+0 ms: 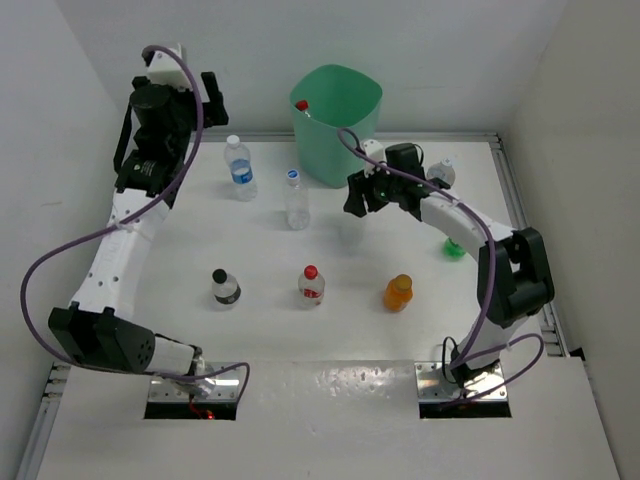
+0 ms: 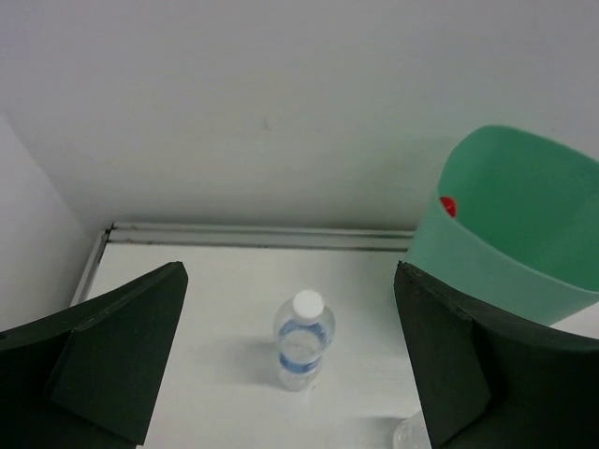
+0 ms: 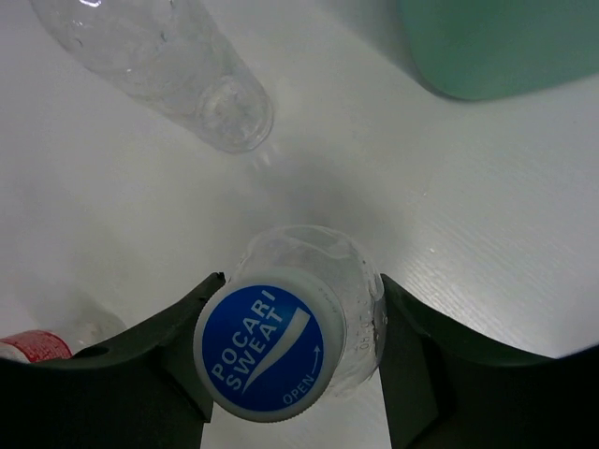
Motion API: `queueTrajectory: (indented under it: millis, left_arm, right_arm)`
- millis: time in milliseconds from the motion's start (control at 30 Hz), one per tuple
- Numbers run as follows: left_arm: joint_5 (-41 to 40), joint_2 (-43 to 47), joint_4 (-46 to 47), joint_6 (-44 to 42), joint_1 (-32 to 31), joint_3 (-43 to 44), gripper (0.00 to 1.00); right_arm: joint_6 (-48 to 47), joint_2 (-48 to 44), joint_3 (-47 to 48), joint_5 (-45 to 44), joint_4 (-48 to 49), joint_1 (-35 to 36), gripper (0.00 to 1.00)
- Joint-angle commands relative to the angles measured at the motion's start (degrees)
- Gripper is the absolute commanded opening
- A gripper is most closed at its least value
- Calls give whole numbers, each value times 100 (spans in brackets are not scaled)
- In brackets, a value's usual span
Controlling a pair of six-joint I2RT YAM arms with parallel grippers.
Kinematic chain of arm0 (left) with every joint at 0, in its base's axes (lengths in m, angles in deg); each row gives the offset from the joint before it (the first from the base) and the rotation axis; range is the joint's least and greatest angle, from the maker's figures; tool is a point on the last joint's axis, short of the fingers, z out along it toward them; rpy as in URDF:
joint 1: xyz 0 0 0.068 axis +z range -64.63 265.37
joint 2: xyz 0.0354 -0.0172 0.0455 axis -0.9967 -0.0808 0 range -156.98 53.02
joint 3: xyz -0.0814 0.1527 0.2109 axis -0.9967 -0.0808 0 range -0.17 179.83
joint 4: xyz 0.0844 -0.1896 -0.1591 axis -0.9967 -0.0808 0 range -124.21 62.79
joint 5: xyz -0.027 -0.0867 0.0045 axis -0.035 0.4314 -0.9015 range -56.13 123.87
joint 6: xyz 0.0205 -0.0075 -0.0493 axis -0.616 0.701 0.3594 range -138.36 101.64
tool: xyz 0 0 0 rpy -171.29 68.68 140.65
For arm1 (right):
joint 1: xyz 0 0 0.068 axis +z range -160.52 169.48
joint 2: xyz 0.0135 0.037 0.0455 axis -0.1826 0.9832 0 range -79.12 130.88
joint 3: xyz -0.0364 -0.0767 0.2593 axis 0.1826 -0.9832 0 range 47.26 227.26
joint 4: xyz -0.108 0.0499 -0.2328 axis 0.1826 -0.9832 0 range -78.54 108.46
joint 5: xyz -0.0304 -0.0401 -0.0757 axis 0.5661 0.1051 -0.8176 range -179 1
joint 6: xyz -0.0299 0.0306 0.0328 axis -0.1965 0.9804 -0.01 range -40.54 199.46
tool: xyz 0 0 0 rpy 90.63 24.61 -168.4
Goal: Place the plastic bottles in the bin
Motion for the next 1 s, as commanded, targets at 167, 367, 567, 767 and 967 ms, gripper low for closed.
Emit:
queueTrajectory:
  millis: [167,367,567,767,967]
  left_arm:
    - [1283,827,-50,647,1250,-1163,100]
    - [2208,827,-50,578,1453,-1919,99]
    - [2051,1108,572,463,1270,-3044,99]
    - [1760,933,1012,787,1277,-3291,100]
    - [2059,248,1295,727,1208,-3029,100]
  right_arm:
    - [231,-1255,923,-43,-311,-29,12]
    - [774,-1494,1634,-368,329,-153,6]
    - [970,-1011,2608,-1088,1400,-249,1]
    - [960,410,3645,-1317,1930,-416,1]
    - [1119,1643,4561,-1108,1808,-566,0]
